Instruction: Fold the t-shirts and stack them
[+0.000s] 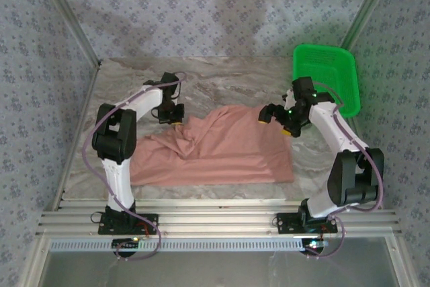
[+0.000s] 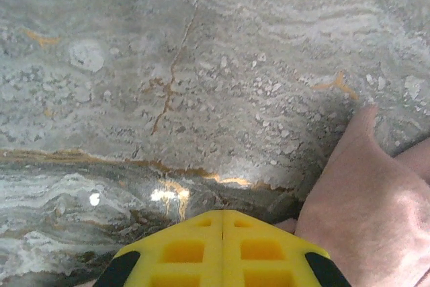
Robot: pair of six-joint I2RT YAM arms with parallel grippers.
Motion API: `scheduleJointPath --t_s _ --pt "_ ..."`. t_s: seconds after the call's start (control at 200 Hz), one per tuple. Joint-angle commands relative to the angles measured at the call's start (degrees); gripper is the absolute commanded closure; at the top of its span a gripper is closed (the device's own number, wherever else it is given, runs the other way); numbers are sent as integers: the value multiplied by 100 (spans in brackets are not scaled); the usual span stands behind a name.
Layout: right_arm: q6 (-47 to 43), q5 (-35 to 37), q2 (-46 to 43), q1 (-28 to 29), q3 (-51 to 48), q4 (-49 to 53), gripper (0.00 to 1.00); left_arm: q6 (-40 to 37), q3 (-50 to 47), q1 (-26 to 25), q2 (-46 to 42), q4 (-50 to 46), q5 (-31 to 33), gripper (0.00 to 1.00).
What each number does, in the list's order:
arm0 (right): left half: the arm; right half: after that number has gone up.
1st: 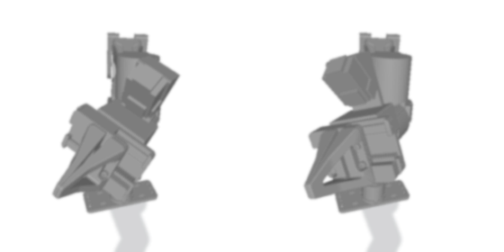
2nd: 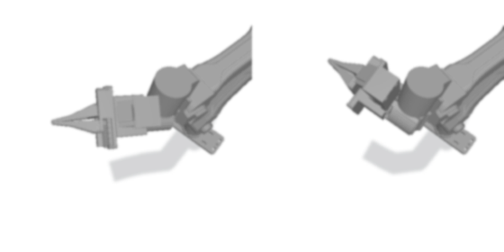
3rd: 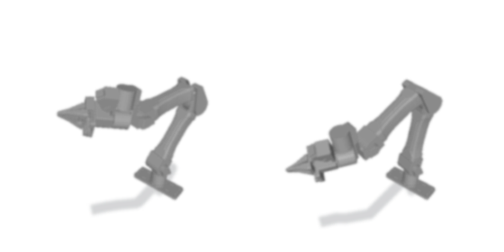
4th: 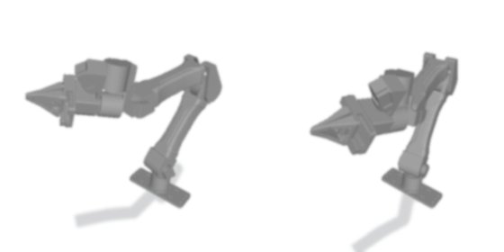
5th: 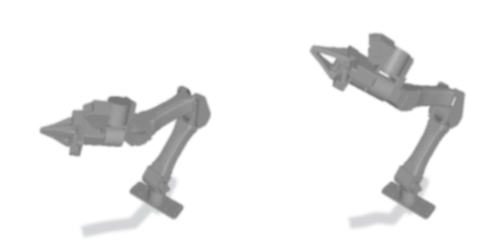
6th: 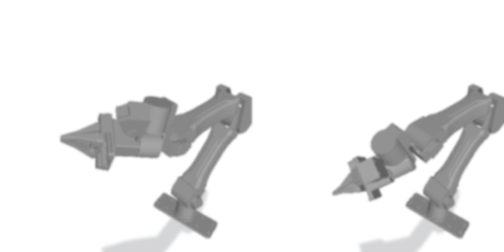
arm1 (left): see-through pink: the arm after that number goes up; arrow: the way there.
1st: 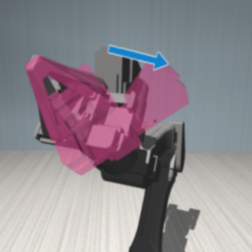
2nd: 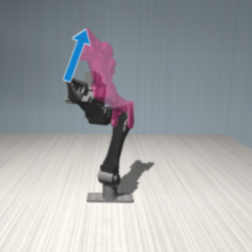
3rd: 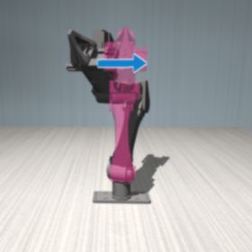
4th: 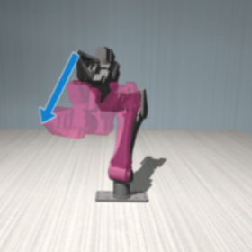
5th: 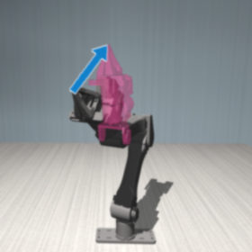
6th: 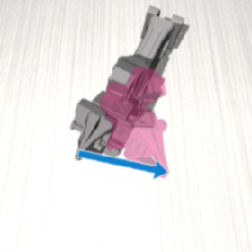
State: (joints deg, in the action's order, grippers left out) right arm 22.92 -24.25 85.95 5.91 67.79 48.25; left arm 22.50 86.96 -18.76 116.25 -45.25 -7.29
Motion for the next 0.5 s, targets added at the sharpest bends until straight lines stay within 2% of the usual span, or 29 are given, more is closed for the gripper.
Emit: scheduleJointPath --t_s 0.0,0.13,0.215,0.325,0.495 --pt "-163 57 188 -149 2 137 0 -232 83 28 -376 -314 -97 100" --pt "-204 168 447 -235 378 164 0 -256 -62 198 -620 -374 -97 100" --pt "-207 612 715 -303 672 372 0 -245 -36 365 -851 -428 -134 100" --pt "-236 1090 1187 -341 1161 512 0 -343 283 461 -1049 -602 -211 100" --pt "-200 1372 1981 -270 1853 410 1 -517 673 533 -1180 -796 -264 100"
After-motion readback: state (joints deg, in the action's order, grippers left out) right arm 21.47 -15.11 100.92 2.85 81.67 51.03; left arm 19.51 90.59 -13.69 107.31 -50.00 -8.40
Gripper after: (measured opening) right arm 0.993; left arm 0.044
